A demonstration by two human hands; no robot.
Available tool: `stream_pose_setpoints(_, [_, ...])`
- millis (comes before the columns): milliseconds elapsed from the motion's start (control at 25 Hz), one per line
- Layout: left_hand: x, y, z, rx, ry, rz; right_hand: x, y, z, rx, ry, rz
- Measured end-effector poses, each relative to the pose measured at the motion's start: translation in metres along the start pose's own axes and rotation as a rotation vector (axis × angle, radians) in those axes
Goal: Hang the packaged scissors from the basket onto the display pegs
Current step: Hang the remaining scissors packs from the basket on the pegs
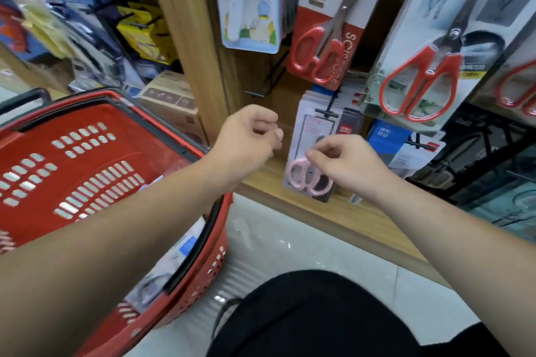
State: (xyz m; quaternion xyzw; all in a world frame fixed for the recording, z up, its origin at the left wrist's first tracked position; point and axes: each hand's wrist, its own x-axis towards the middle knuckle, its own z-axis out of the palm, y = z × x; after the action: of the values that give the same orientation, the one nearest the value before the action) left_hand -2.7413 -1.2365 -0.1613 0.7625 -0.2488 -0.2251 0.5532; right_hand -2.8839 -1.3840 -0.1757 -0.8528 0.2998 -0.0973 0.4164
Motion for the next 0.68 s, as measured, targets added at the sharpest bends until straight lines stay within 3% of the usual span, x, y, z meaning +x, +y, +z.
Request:
stream_pose_setpoints(120, [-0.050, -0.010, -0.082, -0.042, 0.197, 0.097, -0.033, -0.054, 0.008, 0.084, -0.087, -0.065])
stream_pose_setpoints(240, [-0.114, -0.070, -0.154, 0.187, 0.282, -0.100, -0.056, -0.106, 0.020, 0.081, -0.249, -0.151])
stream_pose_setpoints(360, [-0.167, -0.135, -0.182, 0.443, 0.152, -0.314, -0.055, -0.151, 0.063, -0.038, -0.358, -0.313])
stream_pose_setpoints(480, [-0.192, -0.154, -0.178, 0.526, 0.033, -0.364, -0.047, -0.178, 0.128, -0.354, -0.484, -0.479])
stream_pose_setpoints(600, [-0.205, -0.146, -0.161, 0.584, -0.086, -0.363, -0.028, -0.169, 0.185, -0.505, -0.569, -0.445])
stream_pose_setpoints(680, [-0.200, -0.141, -0.155, 0.529, -0.130, -0.394, -0.014, -0.155, 0.206, -0.430, -0.559, -0.347])
